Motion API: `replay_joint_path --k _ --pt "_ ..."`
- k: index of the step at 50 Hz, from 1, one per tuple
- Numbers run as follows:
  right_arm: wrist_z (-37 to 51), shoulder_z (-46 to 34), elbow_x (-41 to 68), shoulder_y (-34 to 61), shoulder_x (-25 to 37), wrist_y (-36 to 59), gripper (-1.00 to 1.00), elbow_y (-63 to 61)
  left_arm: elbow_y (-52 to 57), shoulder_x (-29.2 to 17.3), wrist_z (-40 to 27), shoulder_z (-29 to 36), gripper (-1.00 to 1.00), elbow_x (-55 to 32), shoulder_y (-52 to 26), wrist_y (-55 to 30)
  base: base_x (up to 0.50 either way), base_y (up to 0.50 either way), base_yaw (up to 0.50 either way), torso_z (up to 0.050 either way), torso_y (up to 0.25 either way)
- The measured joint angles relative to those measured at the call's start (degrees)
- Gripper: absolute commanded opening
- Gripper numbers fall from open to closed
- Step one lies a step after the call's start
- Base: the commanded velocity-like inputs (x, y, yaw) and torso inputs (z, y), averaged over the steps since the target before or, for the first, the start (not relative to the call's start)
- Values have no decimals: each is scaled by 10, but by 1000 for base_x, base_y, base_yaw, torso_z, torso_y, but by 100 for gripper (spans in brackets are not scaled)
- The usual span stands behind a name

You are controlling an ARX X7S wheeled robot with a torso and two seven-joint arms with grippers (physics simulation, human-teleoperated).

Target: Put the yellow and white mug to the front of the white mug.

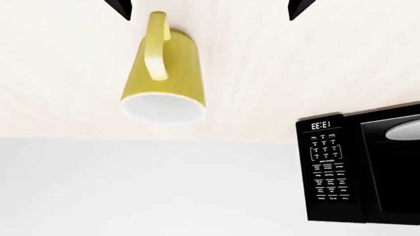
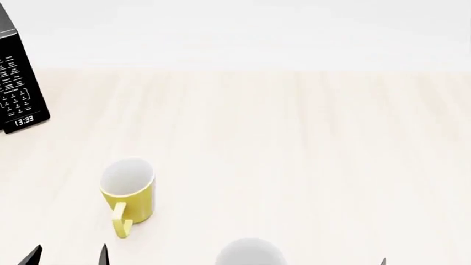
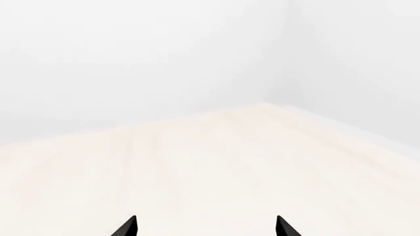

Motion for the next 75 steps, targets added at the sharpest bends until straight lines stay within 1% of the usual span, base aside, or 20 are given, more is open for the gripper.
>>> replay_joint_path --k 21,40,57,75 --pt "24 -5 -4 -9 4 16 100 -17 0 -7 -11 8 100 -9 -3 -4 0 0 0 0 0" --pt "25 -10 4 -7 7 7 100 1 -27 8 -39 38 100 10 -52 -37 0 0 0 0 0" --pt "20 -13 17 -4 11 -2 100 19 -137 33 -69 61 100 21 -129 -32 0 0 0 0 0" --pt "23 -18 24 -5 15 -5 100 22 -258 53 -80 82 100 1 -206 -18 0 0 0 0 0"
